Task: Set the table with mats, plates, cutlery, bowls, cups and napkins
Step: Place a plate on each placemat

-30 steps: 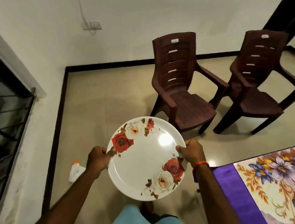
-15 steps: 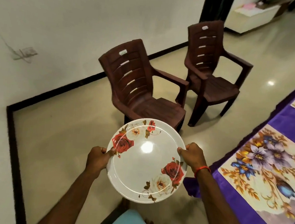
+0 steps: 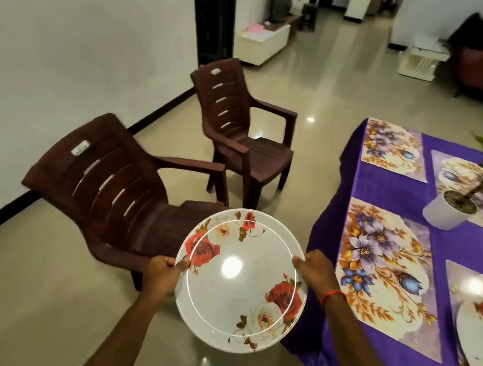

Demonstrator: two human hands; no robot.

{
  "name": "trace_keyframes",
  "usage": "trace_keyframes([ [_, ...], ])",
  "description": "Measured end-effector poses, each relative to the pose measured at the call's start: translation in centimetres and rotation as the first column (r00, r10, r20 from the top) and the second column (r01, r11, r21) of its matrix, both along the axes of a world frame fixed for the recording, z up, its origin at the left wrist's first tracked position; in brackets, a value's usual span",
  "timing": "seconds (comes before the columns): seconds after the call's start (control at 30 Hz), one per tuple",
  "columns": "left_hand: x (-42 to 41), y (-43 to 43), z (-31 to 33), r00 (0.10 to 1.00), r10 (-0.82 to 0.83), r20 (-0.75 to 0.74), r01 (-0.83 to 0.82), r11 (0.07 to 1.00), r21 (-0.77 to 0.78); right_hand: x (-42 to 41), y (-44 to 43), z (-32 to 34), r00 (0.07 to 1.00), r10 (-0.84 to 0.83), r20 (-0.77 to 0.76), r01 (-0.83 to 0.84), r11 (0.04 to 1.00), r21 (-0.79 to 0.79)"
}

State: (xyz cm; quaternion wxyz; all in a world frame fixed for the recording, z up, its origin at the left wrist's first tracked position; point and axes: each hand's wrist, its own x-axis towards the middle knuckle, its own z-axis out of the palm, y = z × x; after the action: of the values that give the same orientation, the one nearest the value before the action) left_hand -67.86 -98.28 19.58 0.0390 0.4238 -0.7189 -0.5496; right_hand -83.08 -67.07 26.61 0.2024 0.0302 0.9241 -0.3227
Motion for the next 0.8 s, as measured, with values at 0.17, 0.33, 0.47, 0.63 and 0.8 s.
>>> trace_keyframes([
  [0.17,-5.7,-1.1,0.0,0.992,-0.126,0.009,0.126,0.992,-0.005,-1.0,0.9,-0.4,0.984,-0.176,-0.012,0.176,0.984,-0.011],
  [0.33,-10.2,0.1,0.5,0.969,-0.244,0.032,0.245,0.97,-0.001,-1.7,2.7,-0.8,0.952,-0.305,-0.003,0.305,0.952,-0.008],
  [0.47,-14.6,1.5,0.8,0.949,-0.313,0.033,0.314,0.949,-0.017,-3.3,4.1,-1.2,0.921,-0.389,0.002,0.389,0.921,0.003],
  [0.63,-20.5,3.7,0.9,0.915,-0.4,0.05,0.402,0.915,-0.043,-6.6,6.9,-2.6,0.894,-0.447,0.025,0.447,0.894,0.014],
  [0.8,-26.0,5.9,0.6,0.874,-0.478,0.081,0.484,0.872,-0.076,-9.2,9.3,-3.3,0.856,-0.516,0.039,0.516,0.857,0.002],
])
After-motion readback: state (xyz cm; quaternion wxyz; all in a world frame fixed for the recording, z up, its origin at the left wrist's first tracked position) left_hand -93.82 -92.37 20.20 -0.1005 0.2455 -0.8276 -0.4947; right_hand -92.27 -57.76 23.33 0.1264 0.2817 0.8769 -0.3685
